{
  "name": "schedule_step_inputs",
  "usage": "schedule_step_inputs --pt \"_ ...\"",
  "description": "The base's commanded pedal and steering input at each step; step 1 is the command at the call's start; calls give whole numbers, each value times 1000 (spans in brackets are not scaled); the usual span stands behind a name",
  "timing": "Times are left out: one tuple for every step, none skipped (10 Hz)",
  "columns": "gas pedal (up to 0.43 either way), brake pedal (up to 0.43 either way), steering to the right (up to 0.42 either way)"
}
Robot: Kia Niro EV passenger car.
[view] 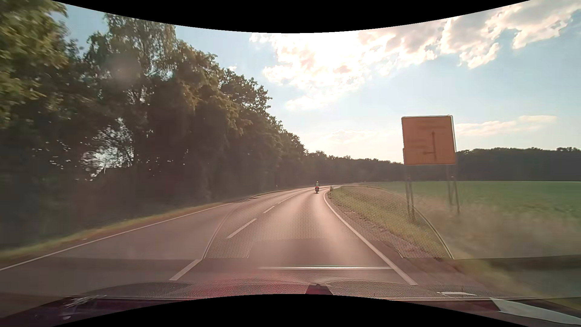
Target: Follow the waypoints while adhering to traffic rules and regulations
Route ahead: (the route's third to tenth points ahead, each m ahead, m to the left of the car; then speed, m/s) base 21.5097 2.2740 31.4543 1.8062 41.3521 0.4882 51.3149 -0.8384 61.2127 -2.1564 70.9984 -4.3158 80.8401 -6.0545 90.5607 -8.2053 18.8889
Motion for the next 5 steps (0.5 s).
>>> schedule_step_inputs --pt "197 0 15" --pt "197 0 15" --pt "197 0 14" --pt "197 0 14" --pt "197 0 14"
